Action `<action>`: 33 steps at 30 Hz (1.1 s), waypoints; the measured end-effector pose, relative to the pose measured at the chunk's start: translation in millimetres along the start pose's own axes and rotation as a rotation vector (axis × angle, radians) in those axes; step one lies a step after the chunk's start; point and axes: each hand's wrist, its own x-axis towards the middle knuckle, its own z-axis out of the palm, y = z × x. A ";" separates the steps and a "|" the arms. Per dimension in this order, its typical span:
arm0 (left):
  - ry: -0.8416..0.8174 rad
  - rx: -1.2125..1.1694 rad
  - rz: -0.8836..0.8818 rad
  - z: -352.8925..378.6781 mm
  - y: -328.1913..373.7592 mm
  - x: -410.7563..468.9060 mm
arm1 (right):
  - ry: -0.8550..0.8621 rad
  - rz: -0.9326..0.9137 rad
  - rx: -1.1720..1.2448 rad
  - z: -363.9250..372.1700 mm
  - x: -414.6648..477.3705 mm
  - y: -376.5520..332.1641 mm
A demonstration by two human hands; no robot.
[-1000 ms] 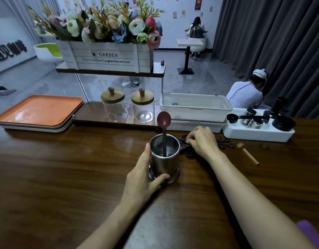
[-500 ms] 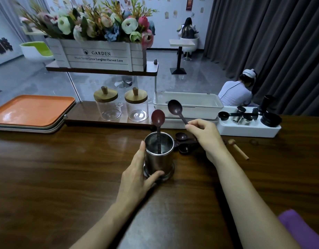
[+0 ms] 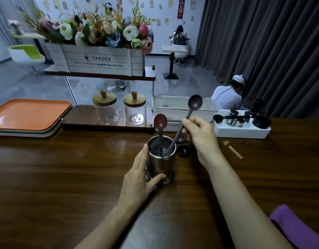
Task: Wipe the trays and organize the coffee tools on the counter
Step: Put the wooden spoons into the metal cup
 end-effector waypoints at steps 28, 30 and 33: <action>-0.027 0.012 -0.021 0.5 -2.2 0.8 | -0.092 0.159 -0.061 -4.1 -30.1 49.3; -0.041 0.025 -0.055 1.0 -3.1 0.6 | -0.089 0.167 -0.092 -16.2 -26.1 55.5; -0.027 0.040 -0.079 2.4 -4.3 0.5 | -0.027 0.142 -0.319 -44.2 -4.9 73.1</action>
